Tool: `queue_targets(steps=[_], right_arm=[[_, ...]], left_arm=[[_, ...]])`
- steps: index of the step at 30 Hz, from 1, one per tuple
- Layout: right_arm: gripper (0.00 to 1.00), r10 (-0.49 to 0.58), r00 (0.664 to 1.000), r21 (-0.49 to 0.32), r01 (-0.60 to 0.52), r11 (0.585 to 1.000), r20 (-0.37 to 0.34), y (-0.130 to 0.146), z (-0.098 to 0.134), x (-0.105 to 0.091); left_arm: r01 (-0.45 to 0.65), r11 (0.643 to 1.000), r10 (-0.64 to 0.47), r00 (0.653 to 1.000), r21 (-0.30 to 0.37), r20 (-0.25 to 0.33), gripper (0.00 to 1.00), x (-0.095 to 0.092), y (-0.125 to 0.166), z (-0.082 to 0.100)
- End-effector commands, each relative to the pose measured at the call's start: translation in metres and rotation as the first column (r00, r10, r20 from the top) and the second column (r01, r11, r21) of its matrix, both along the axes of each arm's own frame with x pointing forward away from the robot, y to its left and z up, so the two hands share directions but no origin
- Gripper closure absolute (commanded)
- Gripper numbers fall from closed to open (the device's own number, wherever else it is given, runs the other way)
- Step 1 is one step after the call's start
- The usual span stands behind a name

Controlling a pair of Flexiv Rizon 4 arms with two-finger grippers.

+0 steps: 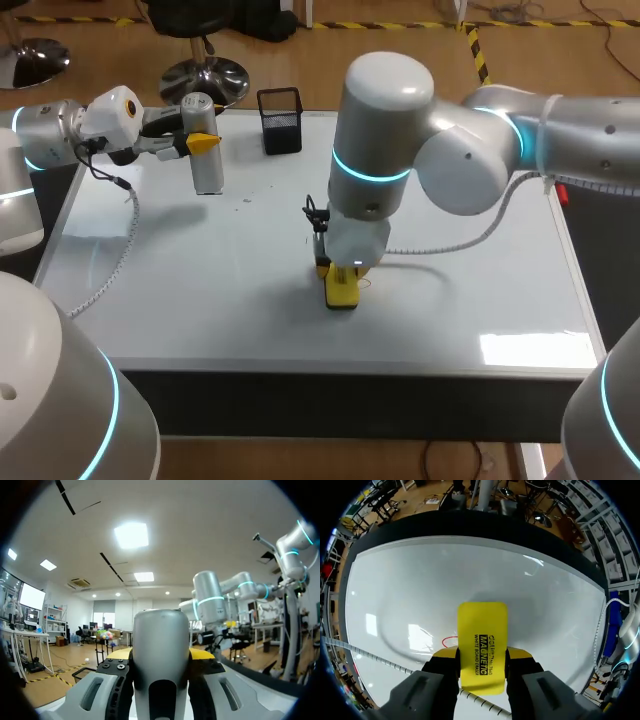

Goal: Pick up the inspection probe, press it on each red-marked spot on the whiteboard one by one, put down the probe, pick up the eraser, and wipe off all the red marks.

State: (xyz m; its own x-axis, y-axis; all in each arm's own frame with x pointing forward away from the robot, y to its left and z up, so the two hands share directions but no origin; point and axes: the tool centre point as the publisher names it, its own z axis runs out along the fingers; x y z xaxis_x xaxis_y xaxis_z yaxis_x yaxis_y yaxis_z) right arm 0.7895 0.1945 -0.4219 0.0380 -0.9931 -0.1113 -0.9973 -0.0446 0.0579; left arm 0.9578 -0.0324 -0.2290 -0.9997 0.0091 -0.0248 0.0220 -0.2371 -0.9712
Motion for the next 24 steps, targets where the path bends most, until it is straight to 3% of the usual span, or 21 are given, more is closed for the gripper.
queue_targets(steps=[1,12,24], right_arm=[[1.00,0.010,1.000,-0.017,-0.011,1.000,-0.024,0.006,-0.006,0.013],[1.00,0.014,0.999,-0.023,-0.015,1.000,-0.048,0.010,-0.021,0.012],[1.00,-0.055,0.995,-0.047,0.051,0.998,-0.078,-0.028,-0.036,-0.002]], left_arm=[[-0.002,1.000,0.002,1.000,0.001,0.002,1.00,-0.001,0.000,0.001],[-0.002,1.000,0.002,1.000,0.001,0.002,1.00,-0.001,0.000,0.001],[-0.002,1.000,0.002,1.000,0.001,0.002,1.00,-0.001,0.000,0.001]])
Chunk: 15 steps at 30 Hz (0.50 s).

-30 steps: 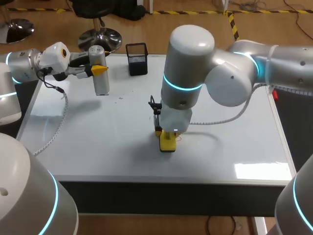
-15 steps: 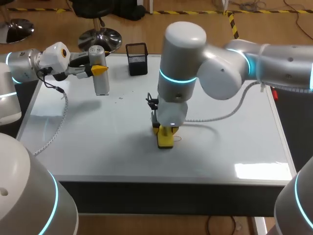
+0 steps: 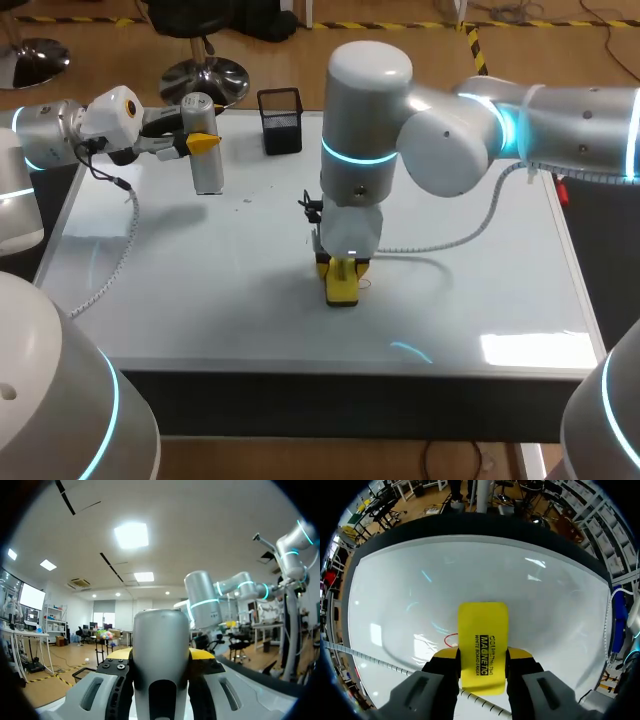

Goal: Pick up the inspection probe, press it on each red-marked spot on the whiteboard one by one, put down the probe, pick up the eraser, and wipe off all the red marks.

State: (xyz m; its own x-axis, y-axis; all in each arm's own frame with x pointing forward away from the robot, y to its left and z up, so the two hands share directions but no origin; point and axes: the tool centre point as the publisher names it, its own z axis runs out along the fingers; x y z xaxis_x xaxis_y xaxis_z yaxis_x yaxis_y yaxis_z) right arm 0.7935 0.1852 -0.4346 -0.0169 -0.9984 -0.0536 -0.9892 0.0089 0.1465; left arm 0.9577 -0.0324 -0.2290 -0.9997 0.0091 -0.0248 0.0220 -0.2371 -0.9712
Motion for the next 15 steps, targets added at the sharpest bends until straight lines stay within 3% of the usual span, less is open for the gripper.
queue_targets(steps=[1,15], right_arm=[[1.00,-0.011,1.000,0.011,0.011,1.000,0.008,-0.023,-0.025,-0.007],[1.00,-0.068,0.998,-0.027,0.067,0.997,-0.019,-0.065,-0.031,-0.024]], left_arm=[[-0.002,1.000,0.002,1.000,0.001,0.002,1.00,-0.001,0.000,0.001],[-0.002,1.000,0.002,1.000,0.001,0.002,1.00,-0.001,0.000,0.001]])
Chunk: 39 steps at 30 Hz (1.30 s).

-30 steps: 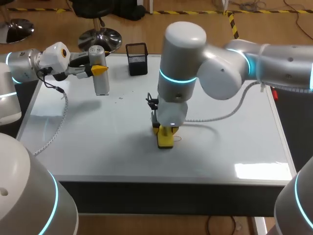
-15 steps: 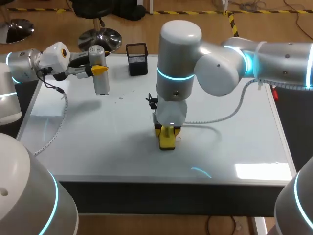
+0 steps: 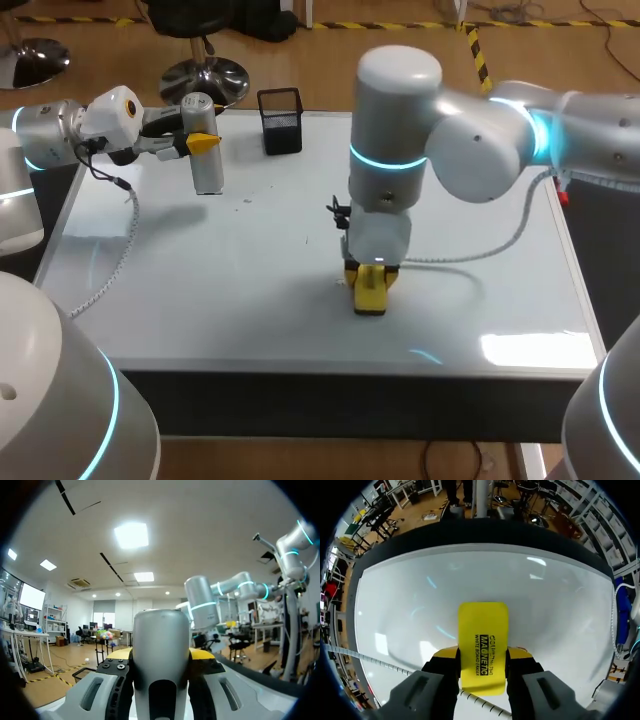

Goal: Pick up the inspection probe, press it on each red-marked spot on the whiteboard one by one, put down the probe, pick up the eraser, and wipe off all the red marks.

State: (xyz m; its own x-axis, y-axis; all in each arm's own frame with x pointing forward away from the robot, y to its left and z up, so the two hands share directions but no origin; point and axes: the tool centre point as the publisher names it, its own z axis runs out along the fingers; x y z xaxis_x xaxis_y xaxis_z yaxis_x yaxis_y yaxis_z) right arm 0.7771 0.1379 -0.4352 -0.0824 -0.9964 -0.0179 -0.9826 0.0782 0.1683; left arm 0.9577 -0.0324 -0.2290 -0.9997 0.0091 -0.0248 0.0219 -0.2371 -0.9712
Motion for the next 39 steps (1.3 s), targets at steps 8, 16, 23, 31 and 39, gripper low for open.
queue_targets(steps=[8,16,23,31,39], right_arm=[[1.00,-0.002,0.999,-0.001,0.002,1.000,0.037,-0.021,-0.014,-0.013],[1.00,0.121,0.985,-0.009,-0.121,0.993,0.125,0.014,0.050,-0.009],[1.00,0.202,0.968,0.023,-0.207,0.978,0.151,0.059,0.061,0.008],[1.00,0.212,0.972,0.077,-0.220,0.973,0.097,0.092,0.033,0.024],[1.00,0.221,0.973,0.086,-0.226,0.970,0.062,0.106,0.015,0.023]], left_arm=[[-0.002,1.000,0.002,1.000,0.001,0.002,1.00,-0.001,0.000,0.001],[-0.002,1.000,0.002,1.000,0.001,0.002,1.00,-0.001,0.000,0.001],[-0.002,1.000,0.002,1.000,0.001,0.002,1.00,-0.001,0.000,0.001],[-0.002,1.000,0.002,1.000,0.001,0.002,1.00,-0.001,0.000,0.001],[-0.002,1.000,0.002,1.000,0.001,0.002,1.00,-0.001,0.000,0.001]])
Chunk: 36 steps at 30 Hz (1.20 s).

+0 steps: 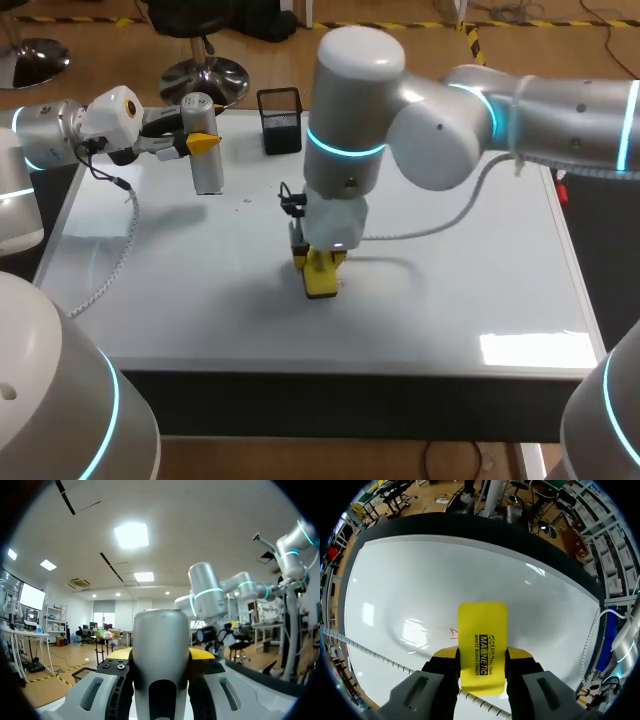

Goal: Pick up the inspection probe, press it on each red-marked spot on the whiteboard one by one, put down the probe, pick up the eraser, and wipe off all the red marks.

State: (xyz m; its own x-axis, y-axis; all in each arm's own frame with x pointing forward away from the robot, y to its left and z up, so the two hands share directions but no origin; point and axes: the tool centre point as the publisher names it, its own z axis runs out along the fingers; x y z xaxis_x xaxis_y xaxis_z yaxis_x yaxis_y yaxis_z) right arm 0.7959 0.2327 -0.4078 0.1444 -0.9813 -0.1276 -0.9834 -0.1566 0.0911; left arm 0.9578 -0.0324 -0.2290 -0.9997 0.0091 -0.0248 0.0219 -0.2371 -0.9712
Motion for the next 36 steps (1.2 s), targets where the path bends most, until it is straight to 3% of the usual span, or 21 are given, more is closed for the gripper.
queue_targets(steps=[1,19,30,36], right_arm=[[1.00,0.003,1.000,-0.023,-0.004,1.000,-0.020,0.011,-0.013,0.004],[1.00,-0.080,0.995,-0.064,0.076,0.995,-0.066,-0.034,-0.046,0.001],[1.00,-0.150,0.982,-0.105,0.138,0.985,-0.113,-0.081,-0.065,-0.009],[1.00,-0.184,0.976,-0.125,0.169,0.978,-0.119,-0.104,-0.065,-0.013]], left_arm=[[-0.002,1.000,0.002,1.000,0.001,0.002,1.00,-0.001,0.000,0.001],[-0.002,1.000,0.002,1.000,0.001,0.002,1.00,-0.001,0.000,0.001],[-0.002,1.000,0.002,1.000,0.001,0.002,1.00,-0.001,0.000,0.001],[-0.002,1.000,0.002,1.000,0.001,0.002,1.00,-0.001,0.000,0.001]])
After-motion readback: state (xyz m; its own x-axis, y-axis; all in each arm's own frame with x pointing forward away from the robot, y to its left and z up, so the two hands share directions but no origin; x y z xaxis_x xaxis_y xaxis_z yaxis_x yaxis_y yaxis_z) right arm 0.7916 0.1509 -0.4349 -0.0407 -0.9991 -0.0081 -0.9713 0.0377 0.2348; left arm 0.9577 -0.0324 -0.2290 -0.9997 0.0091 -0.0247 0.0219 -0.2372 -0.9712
